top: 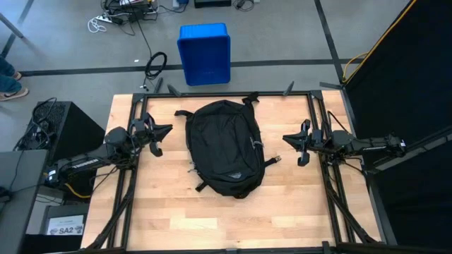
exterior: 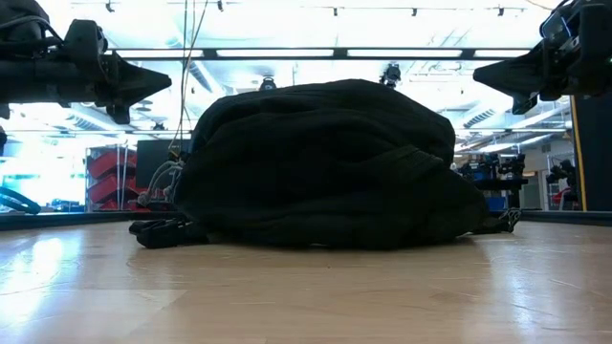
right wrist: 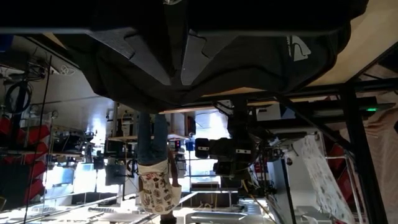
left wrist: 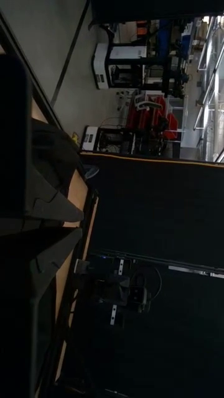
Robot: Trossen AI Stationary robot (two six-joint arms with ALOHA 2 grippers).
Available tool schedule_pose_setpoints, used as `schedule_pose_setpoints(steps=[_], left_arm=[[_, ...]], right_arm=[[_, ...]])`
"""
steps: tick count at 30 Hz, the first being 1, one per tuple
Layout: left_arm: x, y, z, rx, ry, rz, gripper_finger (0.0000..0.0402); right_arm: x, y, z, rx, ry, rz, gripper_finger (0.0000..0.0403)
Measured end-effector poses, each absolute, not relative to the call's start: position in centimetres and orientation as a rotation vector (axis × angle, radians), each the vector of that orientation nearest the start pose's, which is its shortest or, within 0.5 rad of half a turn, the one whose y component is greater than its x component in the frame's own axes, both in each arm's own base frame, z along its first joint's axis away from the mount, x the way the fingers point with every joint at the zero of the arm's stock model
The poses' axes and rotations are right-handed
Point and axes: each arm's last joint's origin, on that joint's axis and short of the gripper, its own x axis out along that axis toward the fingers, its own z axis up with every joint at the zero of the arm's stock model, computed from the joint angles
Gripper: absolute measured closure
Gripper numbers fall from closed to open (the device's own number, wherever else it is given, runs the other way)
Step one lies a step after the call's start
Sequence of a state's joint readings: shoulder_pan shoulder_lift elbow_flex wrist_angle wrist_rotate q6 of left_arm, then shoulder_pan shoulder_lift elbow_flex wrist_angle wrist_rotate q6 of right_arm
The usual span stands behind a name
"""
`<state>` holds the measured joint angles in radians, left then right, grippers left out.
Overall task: Unpack backpack
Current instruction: Return to home position
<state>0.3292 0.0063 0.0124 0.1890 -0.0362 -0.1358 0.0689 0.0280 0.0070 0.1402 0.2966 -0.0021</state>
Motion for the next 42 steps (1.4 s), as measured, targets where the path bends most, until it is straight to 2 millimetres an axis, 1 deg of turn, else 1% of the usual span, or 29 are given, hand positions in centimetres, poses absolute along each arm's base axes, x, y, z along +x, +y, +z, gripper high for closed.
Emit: schedule_pose_setpoints(steps=[13, 24, 36, 42], left_arm=[[9.0, 3.19, 18.54, -0.105, -0.219, 0.351, 0.0402], [9.0, 3.19, 18.54, -0.105, -0.219, 0.351, 0.0402], [9.0, 3.19, 18.53, -0.105, -0.218, 0.35, 0.0402], [9.0, 3.19, 18.53, -0.105, -0.218, 0.351, 0.0402]], right_arm=[[9.74, -0.18, 17.69, 0.019, -0.117, -0.228, 0.0399], [9.74, -0.18, 17.7, 0.02, -0.117, -0.228, 0.039], [9.74, -0.18, 17.69, 0.019, -0.116, -0.228, 0.04], [9.74, -0.18, 17.71, 0.02, -0.117, -0.228, 0.0394]])
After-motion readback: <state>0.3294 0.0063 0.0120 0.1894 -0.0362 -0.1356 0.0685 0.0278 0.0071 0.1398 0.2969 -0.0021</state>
